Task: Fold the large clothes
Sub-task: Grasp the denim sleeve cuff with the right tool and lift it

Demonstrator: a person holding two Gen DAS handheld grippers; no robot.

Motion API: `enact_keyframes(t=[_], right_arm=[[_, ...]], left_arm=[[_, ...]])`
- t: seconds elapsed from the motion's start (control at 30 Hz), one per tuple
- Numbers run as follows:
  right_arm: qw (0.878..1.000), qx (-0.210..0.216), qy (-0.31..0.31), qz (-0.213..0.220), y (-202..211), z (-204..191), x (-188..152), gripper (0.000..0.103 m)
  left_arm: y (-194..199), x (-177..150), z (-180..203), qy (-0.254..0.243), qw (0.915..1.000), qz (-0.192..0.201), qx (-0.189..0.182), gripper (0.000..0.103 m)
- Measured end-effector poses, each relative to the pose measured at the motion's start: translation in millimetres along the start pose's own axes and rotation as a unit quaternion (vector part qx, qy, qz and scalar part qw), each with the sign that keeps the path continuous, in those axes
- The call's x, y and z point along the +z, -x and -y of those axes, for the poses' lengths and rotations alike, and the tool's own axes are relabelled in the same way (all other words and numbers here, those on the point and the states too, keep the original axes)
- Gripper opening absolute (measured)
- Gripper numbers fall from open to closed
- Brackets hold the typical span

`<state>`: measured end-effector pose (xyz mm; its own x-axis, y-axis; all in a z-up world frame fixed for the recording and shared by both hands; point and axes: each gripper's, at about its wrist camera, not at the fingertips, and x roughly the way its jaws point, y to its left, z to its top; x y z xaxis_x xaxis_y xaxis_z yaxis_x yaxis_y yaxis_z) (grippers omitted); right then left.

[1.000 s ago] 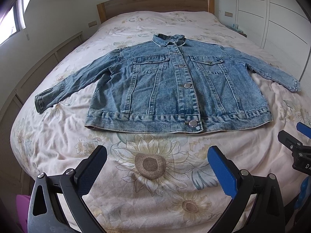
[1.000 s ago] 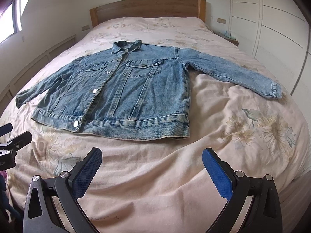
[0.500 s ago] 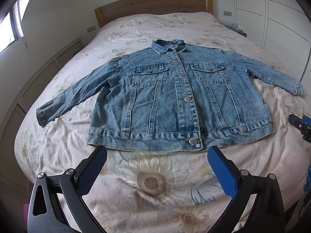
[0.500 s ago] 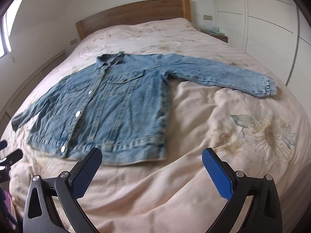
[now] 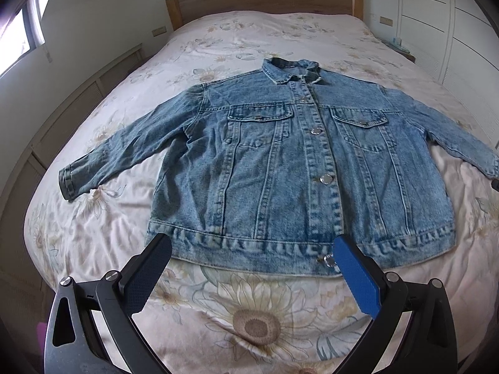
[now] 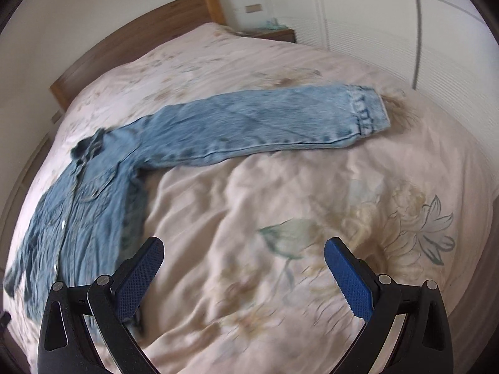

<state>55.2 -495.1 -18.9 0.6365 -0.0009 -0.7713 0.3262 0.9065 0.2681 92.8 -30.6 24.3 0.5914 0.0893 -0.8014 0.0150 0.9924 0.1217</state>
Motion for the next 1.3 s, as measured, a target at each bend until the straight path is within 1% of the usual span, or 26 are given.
enact_keyframes(t=[0.13, 0.2, 0.33, 0.43, 0.5, 0.6, 0.63, 0.67, 0.7, 0.73, 0.77, 0.8, 0.87, 0.97, 1.1, 1.23, 1.3], right_arm=[[0.998, 0.015, -0.066, -0.016, -28, 39, 21, 0.103], [0.993, 0.02, -0.11, -0.023, -46, 61, 30, 0.103], [0.984, 0.034, -0.171, -0.028, -73, 94, 45, 0.1], [0.977, 0.046, -0.206, -0.02, -86, 112, 59, 0.098], [0.974, 0.05, -0.22, -0.012, -93, 121, 71, 0.097], [0.966, 0.058, -0.253, 0.003, -103, 136, 87, 0.094], [0.962, 0.062, -0.267, 0.009, -107, 143, 93, 0.085], [0.959, 0.061, -0.276, 0.012, -109, 147, 96, 0.071], [0.957, 0.057, -0.285, 0.015, -110, 153, 100, 0.064], [0.953, 0.054, -0.297, 0.015, -113, 158, 104, 0.048], [0.95, 0.058, -0.308, 0.016, -114, 163, 106, 0.035], [0.946, 0.063, -0.317, 0.017, -113, 168, 107, 0.032], [0.939, 0.078, -0.334, 0.02, -114, 174, 113, 0.019], [0.94, 0.086, -0.328, 0.026, -110, 170, 127, 0.013], [0.944, 0.102, -0.311, 0.035, -102, 148, 152, 0.01], [0.95, 0.121, -0.285, 0.035, -98, 106, 187, 0.009], [0.95, 0.144, -0.276, 0.033, -99, 77, 203, 0.008]], left_arm=[[-10, 12, -11, 0.024, 0.9997, -0.009, 0.003, 0.102], [-16, 15, -16, 0.038, 0.9991, -0.021, 0.002, 0.102], [-25, 19, -23, 0.049, 0.9981, -0.033, 0.018, 0.102], [-30, 20, -25, 0.05, 0.9976, -0.04, 0.026, 0.102], [-33, 21, -26, 0.051, 0.9974, -0.044, 0.026, 0.102], [-36, 24, -26, 0.053, 0.9971, -0.047, 0.026, 0.102], [-37, 24, -27, 0.053, 0.9972, -0.047, 0.024, 0.102], [-37, 24, -27, 0.052, 0.9974, -0.046, 0.021, 0.102], [-38, 25, -27, 0.051, 0.9975, -0.045, 0.02, 0.102], [-38, 25, -26, 0.049, 0.9977, -0.044, 0.018, 0.102], [-37, 25, -27, 0.05, 0.9978, -0.042, 0.014, 0.102], [-37, 26, -28, 0.051, 0.9978, -0.04, 0.011, 0.102], [-36, 27, -31, 0.06, 0.9976, -0.035, -0.001, 0.102], [-35, 30, -38, 0.069, 0.9973, -0.026, -0.003, 0.102], [-33, 32, -50, 0.084, 0.9963, -0.017, -0.005, 0.102], [-30, 32, -68, 0.104, 0.9945, -0.005, -0.014, 0.102], [-28, 32, -76, 0.107, 0.9941, 0.003, -0.014, 0.102]])
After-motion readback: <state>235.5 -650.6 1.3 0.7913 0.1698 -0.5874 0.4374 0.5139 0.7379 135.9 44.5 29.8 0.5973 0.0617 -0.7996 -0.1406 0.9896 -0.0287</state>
